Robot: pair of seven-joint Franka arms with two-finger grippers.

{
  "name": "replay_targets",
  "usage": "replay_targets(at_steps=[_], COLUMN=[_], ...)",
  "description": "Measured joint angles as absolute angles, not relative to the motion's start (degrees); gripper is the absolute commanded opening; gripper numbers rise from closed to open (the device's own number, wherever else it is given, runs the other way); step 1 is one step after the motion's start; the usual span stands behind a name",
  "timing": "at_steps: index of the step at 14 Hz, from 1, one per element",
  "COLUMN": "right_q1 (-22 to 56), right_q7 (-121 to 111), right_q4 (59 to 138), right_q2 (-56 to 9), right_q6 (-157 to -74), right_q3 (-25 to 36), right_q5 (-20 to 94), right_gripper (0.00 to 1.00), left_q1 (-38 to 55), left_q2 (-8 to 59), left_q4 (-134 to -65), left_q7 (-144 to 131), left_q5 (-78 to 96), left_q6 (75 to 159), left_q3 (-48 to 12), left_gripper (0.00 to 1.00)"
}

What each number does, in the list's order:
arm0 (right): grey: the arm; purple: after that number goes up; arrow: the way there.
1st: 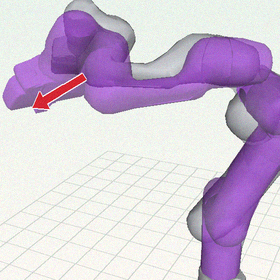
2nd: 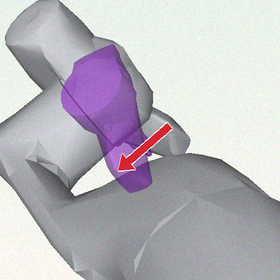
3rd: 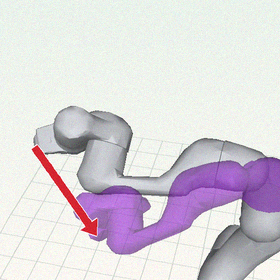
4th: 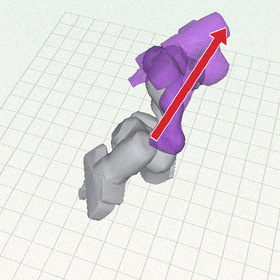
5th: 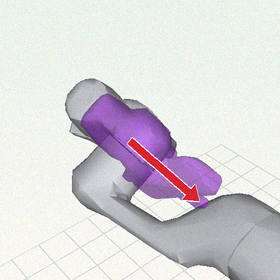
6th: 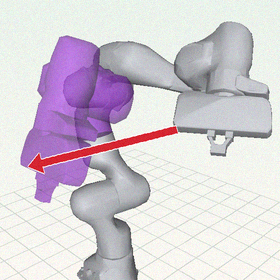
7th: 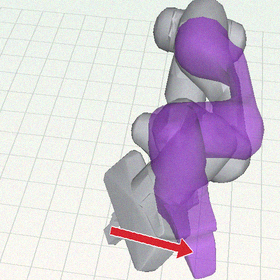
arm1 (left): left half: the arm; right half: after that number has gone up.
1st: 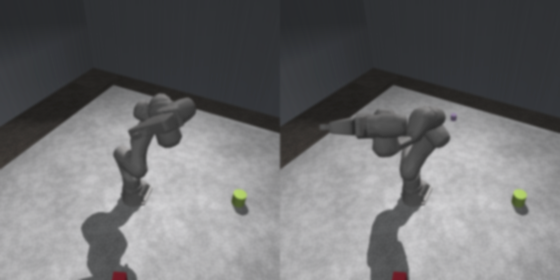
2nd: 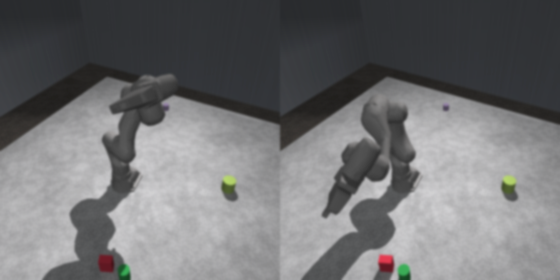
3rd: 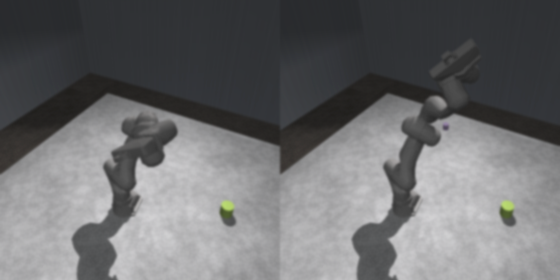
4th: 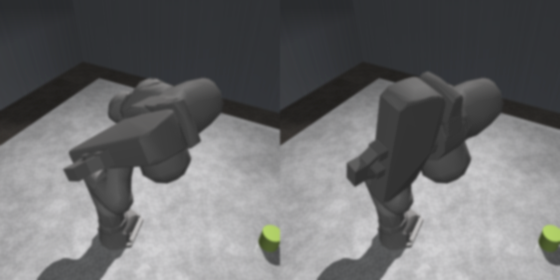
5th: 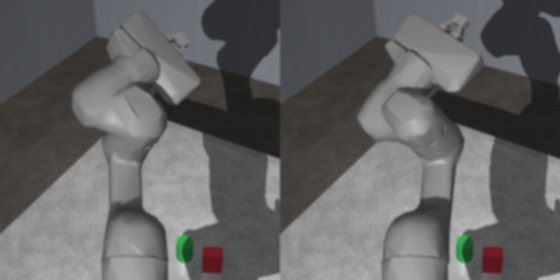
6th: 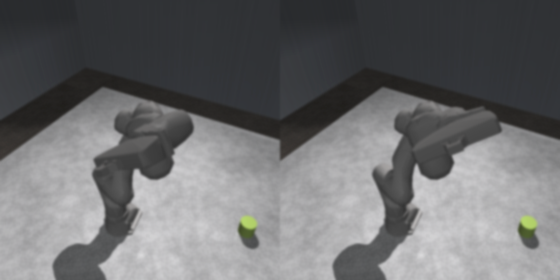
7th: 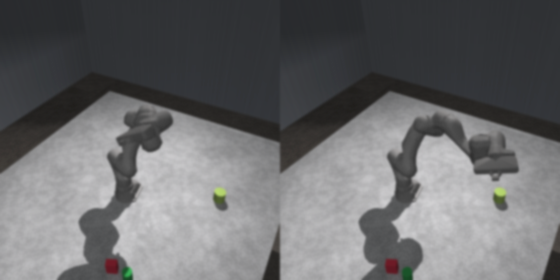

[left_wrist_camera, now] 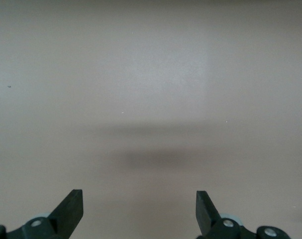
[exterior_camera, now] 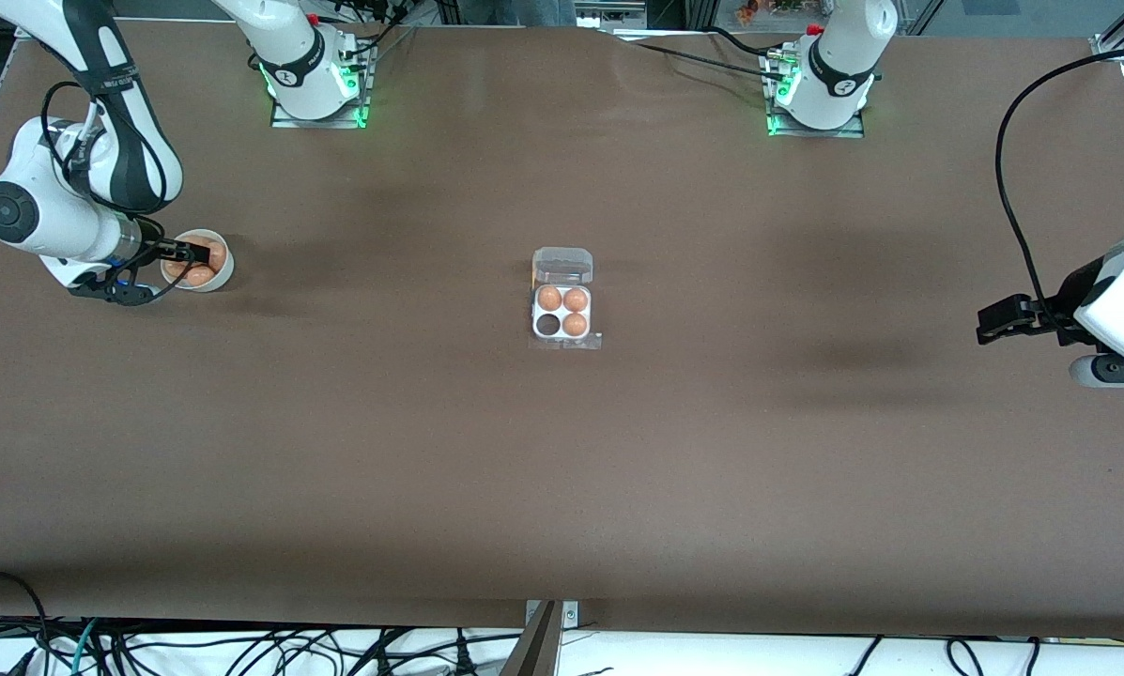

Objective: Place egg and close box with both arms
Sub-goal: 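Reach the right gripper down over the white egg bowl, then grasp one brown egg with the right gripper and lift it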

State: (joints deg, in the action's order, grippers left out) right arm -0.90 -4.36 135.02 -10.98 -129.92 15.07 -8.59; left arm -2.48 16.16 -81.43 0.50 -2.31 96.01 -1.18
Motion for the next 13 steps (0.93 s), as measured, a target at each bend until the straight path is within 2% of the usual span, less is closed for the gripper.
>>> replay_targets(at_steps=[4, 9, 13], right_q1=[-0.90, -0.88, -0.83], right_q7=[-4.45, -4.47, -4.47], right_q4=[135.28, 135.35, 135.35], right_q2=[-10.97, -10.97, -10.97], right_q6=[-129.88, -129.03, -129.00], right_q3=[15.07, 15.04, 14.88], right_q5=[-8.59, -8.60, -8.60], right_gripper=[0.70, 0.58, 0.54], left_q1=[-2.46, -2.46, -2.46], left_q2=[16.16, 16.16, 16.16], left_q4=[-81.43, -81.43, -81.43], left_q7=[0.50, 0.50, 0.50], left_q5=[-2.31, -2.31, -2.31], left_q6=[96.01, 96.01, 96.01], left_q3=[-1.21, -1.24, -1.24], left_gripper=[1.00, 1.00, 1.00])
